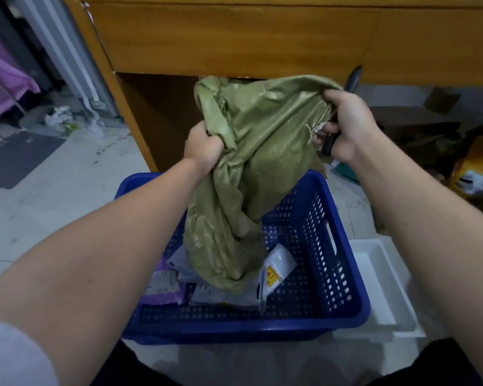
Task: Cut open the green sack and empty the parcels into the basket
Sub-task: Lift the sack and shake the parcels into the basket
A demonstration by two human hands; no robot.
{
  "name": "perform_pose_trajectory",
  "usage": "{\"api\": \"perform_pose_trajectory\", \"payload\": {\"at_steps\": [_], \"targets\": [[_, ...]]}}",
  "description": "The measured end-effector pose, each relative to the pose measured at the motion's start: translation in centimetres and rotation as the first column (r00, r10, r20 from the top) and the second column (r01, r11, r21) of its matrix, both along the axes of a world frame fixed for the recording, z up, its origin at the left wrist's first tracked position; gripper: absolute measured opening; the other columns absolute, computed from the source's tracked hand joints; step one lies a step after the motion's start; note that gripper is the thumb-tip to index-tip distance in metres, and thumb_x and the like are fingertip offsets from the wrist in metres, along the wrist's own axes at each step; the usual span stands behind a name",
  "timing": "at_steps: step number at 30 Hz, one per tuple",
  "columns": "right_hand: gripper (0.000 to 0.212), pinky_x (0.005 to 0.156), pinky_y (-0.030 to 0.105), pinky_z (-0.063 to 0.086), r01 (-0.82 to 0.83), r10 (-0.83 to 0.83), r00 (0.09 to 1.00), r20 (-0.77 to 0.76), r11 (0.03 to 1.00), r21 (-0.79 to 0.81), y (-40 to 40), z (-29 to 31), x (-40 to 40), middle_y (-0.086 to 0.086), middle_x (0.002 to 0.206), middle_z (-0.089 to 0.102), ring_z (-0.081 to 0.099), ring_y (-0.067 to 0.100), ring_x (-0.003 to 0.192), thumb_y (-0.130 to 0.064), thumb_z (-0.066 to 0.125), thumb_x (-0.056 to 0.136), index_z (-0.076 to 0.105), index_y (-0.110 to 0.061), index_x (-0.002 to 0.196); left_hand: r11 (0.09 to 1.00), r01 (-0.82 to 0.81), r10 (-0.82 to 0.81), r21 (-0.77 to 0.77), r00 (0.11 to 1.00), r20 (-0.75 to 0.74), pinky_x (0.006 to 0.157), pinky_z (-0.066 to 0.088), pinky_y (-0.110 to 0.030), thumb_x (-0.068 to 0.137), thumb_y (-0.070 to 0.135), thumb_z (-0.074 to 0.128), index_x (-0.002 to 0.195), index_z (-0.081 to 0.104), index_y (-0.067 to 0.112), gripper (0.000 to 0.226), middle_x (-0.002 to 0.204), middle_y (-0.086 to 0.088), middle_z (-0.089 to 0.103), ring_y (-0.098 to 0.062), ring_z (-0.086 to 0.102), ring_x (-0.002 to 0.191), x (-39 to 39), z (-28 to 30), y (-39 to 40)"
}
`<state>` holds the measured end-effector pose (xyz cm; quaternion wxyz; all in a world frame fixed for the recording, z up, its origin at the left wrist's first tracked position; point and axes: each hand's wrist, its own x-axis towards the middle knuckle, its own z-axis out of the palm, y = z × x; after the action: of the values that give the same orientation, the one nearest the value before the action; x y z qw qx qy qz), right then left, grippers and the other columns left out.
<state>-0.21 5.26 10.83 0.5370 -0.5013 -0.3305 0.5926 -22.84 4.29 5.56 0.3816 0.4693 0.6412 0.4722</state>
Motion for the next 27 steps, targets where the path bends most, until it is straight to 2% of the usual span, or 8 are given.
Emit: {"api": "perform_pose_trajectory", "payload": {"at_steps": [3, 7, 13, 16, 19, 22, 24, 27], "targets": [[0.03, 0.048, 0.027, 0.021, -0.089, 0.088, 0.996, -0.015, 0.995, -0.055, -0.4, -0.4, -0.7, -0.006, 0.039, 0.038, 0.028, 0.011, 0.033, -0.026, 0.047, 0.098, 0.047, -0.019, 0.068, 0.923, 0.355, -0.353, -0.146, 0.935, 0.04, 0.104, 0.043, -0.04, 0.078, -0.005, 0.068, 0.151, 0.023, 0.02, 0.089, 0.124, 0.002, 0.055, -0.023, 0.05, 0.12, 1.4, 0.3, -0.8], [0.026, 0.049, 0.027, 0.028, -0.108, 0.103, 0.993, -0.06, 0.99, -0.089, -1.3, -0.2, -1.3, -0.007, 0.038, 0.045, 0.037, 0.008, 0.027, -0.025, 0.047, 0.097, 0.051, -0.017, 0.073, 0.886, 0.436, -0.431, -0.159, 0.9, 0.067, 0.112, 0.035, -0.04, 0.07, 0.015, 0.087, 0.154, 0.006, 0.023, 0.117, 0.147, 0.001, 0.042, -0.019, 0.044, 0.132, 2.9, -0.2, -0.3], [0.025, 0.047, 0.022, 0.041, -0.119, 0.096, 0.979, -0.179, 0.986, -0.121, -2.4, 0.1, -1.5, -0.005, 0.033, 0.048, 0.044, 0.008, 0.023, -0.022, 0.044, 0.099, 0.052, -0.014, 0.077, 0.914, 0.406, -0.404, -0.026, 0.913, 0.053, 0.097, 0.052, -0.036, 0.075, 0.002, 0.08, 0.125, 0.058, 0.01, 0.055, 0.115, -0.004, 0.07, -0.015, 0.067, 0.104, 4.6, -0.5, -0.5], [0.026, 0.034, 0.016, 0.041, -0.11, 0.091, 0.979, -0.184, 0.989, -0.094, -2.8, 0.4, -1.7, -0.006, 0.035, 0.05, 0.044, 0.005, 0.022, -0.019, 0.044, 0.1, 0.051, -0.013, 0.077, 0.928, 0.372, -0.372, -0.001, 0.928, -0.005, 0.082, 0.055, -0.029, 0.082, 0.002, 0.068, 0.113, 0.063, 0.013, 0.033, 0.102, -0.001, 0.071, -0.011, 0.067, 0.093, 5.2, 0.3, -1.0], [0.019, 0.039, 0.018, 0.047, -0.116, 0.107, 0.976, -0.189, 0.993, -0.034, -2.6, 0.9, -1.4, -0.004, 0.044, 0.059, 0.053, 0.006, 0.03, -0.022, 0.051, 0.099, 0.057, -0.011, 0.084, 0.957, 0.291, -0.291, 0.013, 0.957, 0.004, 0.075, 0.054, -0.027, 0.087, 0.007, 0.06, 0.102, 0.062, 0.02, 0.02, 0.094, 0.005, 0.068, -0.008, 0.064, 0.087, 5.7, 1.4, -1.4], [0.045, 0.064, 0.031, 0.059, -0.095, 0.096, 0.995, -0.017, 0.993, 0.074, -1.9, 1.1, -0.2, 0.001, 0.087, 0.076, 0.072, 0.016, 0.064, -0.033, 0.074, 0.082, 0.066, -0.009, 0.119, 0.995, 0.08, -0.092, 0.063, 0.972, 0.216, 0.073, 0.053, -0.027, 0.09, 0.012, 0.058, 0.084, 0.058, 0.026, 0.016, 0.087, 0.005, 0.067, -0.011, 0.064, 0.081, 6.2, 2.9, -1.3], [0.06, 0.053, 0.022, 0.051, -0.139, 0.123, 0.976, 0.18, 0.987, 0.083, -2.0, 1.2, 0.3, -0.002, 0.103, 0.073, 0.068, 0.006, 0.061, -0.036, 0.079, 0.078, 0.06, -0.013, 0.13, 0.996, -0.008, -0.019, 0.092, 0.958, 0.287, 0.07, 0.053, -0.027, 0.091, 0.011, 0.056, 0.081, 0.055, 0.023, 0.016, 0.084, 0.002, 0.065, -0.012, 0.064, 0.077, 6.3, 3.8, -0.9], [0.07, 0.064, 0.023, 0.052, -0.26, 0.227, 0.881, 0.414, 0.965, 0.024, -2.8, 0.3, 0.3, -0.007, 0.113, 0.066, 0.067, 0.008, 0.088, -0.032, 0.084, 0.073, 0.051, -0.019, 0.132, 0.994, -0.053, 0.02, 0.091, 0.944, 0.329, 0.082, 0.055, -0.038, 0.089, 0.014, 0.057, 0.097, 0.057, 0.014, 0.008, 0.094, -0.009, 0.066, -0.023, 0.066, 0.086, 6.6, 4.7, -0.7]]}}
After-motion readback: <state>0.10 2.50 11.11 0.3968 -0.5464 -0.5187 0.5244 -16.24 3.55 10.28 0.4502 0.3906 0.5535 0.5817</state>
